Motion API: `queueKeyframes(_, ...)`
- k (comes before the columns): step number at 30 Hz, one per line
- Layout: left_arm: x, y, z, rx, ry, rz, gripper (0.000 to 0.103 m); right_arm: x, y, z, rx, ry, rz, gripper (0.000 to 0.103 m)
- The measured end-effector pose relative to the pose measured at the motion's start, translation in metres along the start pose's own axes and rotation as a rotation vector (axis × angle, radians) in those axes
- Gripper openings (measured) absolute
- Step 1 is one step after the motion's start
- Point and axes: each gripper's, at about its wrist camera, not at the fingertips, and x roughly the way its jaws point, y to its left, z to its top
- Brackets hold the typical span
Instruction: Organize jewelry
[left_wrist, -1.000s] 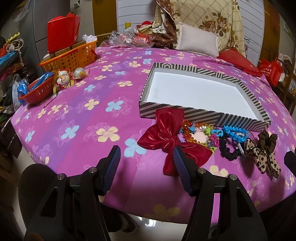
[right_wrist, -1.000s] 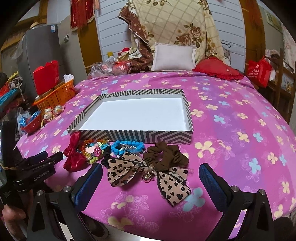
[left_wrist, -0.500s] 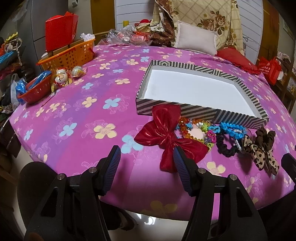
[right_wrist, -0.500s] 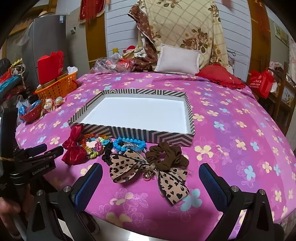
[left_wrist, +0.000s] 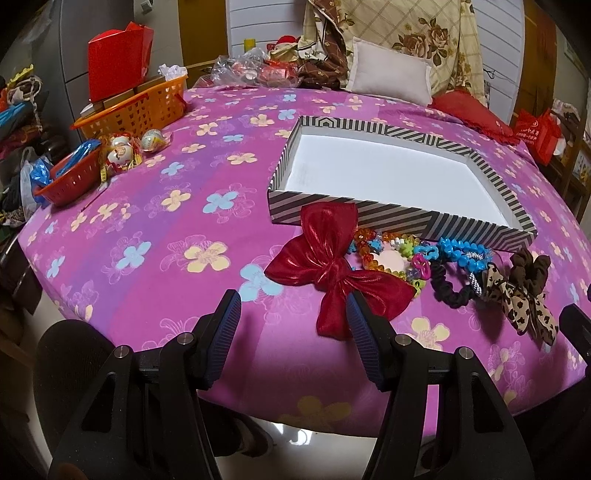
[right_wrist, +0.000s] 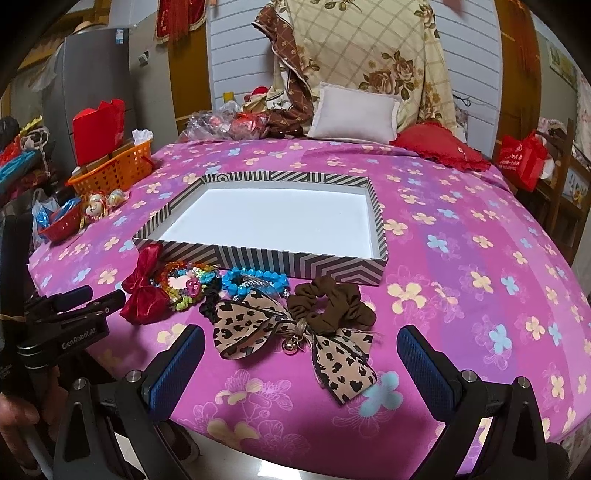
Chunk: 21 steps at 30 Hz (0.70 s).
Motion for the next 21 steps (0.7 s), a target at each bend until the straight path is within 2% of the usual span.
queueKeyframes(7,0.005,0.006,0.000,-0.023,0.027,-0.031,0.059,0.006,-0.008,-0.002,0.023,0.019,0.012,0.103)
queueKeyframes(15,0.012,0.024,0.001,-0.086,0.086,-0.113,0.060,0.013,-0.025,-0.002,0.063,0.036,0.015,0.103)
queueKeyframes(18,0.017,0.026,0.007,-0.106,0.101,-0.138,0.069,0.019,-0.033,-0.001,0.083,0.048,0.022,0.103)
queueKeyframes(21,0.019,0.023,0.014,-0.105,0.103,-0.142,0.069,0.024,-0.042,0.001,0.098,0.052,0.024,0.103)
